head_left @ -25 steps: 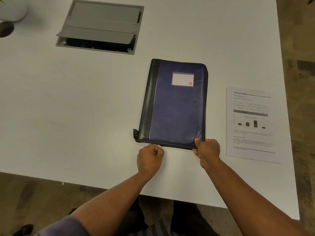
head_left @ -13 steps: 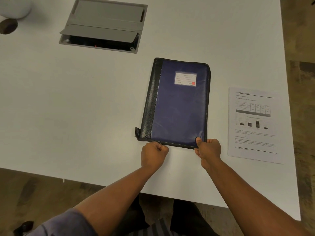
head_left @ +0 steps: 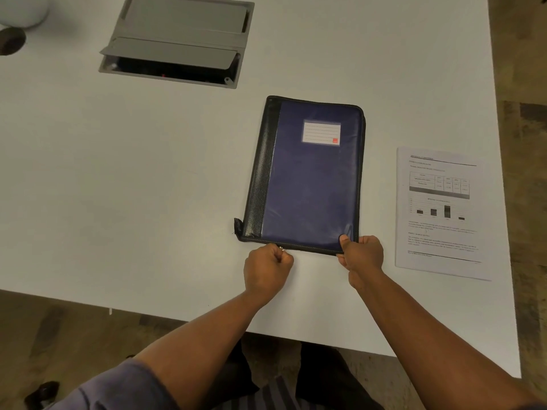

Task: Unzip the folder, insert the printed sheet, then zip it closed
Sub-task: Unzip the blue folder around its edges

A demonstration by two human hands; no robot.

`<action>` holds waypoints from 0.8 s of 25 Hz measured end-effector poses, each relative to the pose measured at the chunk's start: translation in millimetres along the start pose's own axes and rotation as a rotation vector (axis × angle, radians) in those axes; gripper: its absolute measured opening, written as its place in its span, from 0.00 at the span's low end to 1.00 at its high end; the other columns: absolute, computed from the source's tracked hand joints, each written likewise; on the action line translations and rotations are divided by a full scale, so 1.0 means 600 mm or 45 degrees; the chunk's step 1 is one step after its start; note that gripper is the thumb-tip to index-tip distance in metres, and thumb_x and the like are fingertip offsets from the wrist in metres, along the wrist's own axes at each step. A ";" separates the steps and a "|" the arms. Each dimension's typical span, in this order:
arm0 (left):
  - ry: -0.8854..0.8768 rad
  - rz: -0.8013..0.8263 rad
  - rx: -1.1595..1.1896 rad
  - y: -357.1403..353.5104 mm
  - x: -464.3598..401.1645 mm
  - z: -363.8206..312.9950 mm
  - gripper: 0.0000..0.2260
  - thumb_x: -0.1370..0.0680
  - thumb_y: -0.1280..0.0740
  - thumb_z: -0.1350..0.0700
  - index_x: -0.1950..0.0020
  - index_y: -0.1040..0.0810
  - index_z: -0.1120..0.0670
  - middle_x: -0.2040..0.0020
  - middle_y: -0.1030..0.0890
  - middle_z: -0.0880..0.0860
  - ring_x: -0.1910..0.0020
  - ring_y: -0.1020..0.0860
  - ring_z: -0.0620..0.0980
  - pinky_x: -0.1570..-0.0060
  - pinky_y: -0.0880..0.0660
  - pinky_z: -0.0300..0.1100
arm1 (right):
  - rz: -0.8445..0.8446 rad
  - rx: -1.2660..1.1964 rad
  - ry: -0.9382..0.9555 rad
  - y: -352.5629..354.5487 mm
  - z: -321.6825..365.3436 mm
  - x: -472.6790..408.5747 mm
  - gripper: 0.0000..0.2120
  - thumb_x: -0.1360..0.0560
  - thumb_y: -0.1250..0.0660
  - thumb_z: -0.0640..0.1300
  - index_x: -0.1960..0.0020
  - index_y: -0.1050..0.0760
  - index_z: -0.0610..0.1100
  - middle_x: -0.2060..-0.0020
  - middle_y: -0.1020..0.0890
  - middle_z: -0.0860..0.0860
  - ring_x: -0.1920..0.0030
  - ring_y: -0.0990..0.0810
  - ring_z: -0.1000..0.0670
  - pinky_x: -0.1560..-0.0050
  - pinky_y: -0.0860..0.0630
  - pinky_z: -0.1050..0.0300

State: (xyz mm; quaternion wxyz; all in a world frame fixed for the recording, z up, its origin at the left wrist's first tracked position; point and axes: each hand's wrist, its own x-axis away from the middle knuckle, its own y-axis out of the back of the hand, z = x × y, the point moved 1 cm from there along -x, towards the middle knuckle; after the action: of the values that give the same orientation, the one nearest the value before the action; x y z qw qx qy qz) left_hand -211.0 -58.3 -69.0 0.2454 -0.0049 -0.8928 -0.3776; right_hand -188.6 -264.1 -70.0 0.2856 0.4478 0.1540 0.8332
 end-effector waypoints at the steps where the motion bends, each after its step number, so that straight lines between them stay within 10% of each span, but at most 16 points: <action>1: 0.028 -0.006 -0.020 0.001 0.000 0.002 0.12 0.27 0.31 0.54 0.70 0.24 0.51 0.75 0.25 0.44 0.76 0.28 0.42 0.73 0.36 0.34 | 0.001 -0.014 -0.006 0.000 0.000 0.000 0.13 0.26 0.26 0.46 0.49 0.28 0.43 0.56 0.22 0.47 0.63 0.20 0.47 0.73 0.24 0.63; 14: -0.241 -0.032 -0.124 0.034 0.007 0.027 0.10 0.23 0.31 0.44 0.60 0.18 0.47 0.68 0.20 0.42 0.68 0.23 0.42 0.68 0.31 0.32 | -0.096 -0.370 -0.031 -0.010 -0.031 0.070 0.15 0.27 0.26 0.45 0.49 0.29 0.42 0.61 0.20 0.47 0.67 0.18 0.47 0.64 0.18 0.55; 17: -0.821 -0.257 -0.424 0.066 -0.014 0.022 0.10 0.26 0.30 0.47 0.48 0.18 0.49 0.51 0.18 0.47 0.51 0.24 0.49 0.57 0.25 0.40 | -0.031 -0.291 0.007 -0.037 -0.057 0.117 0.09 0.26 0.29 0.43 0.53 0.29 0.48 0.60 0.20 0.49 0.65 0.17 0.48 0.68 0.21 0.60; 20: -0.926 -0.015 -0.797 0.103 -0.063 0.005 0.26 0.28 0.27 0.45 0.30 0.25 0.47 0.25 0.29 0.52 0.25 0.36 0.61 0.32 0.31 0.55 | 0.125 -0.060 0.147 -0.070 -0.075 0.146 0.06 0.26 0.28 0.44 0.58 0.25 0.51 0.61 0.18 0.51 0.63 0.18 0.49 0.63 0.18 0.58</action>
State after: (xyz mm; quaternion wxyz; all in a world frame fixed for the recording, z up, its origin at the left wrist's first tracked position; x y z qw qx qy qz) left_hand -167.0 -5.1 -45.8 -0.0981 -0.2053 -0.7643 -0.6035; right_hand -250.1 -177.1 -58.9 0.2456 0.3991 0.1283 0.8740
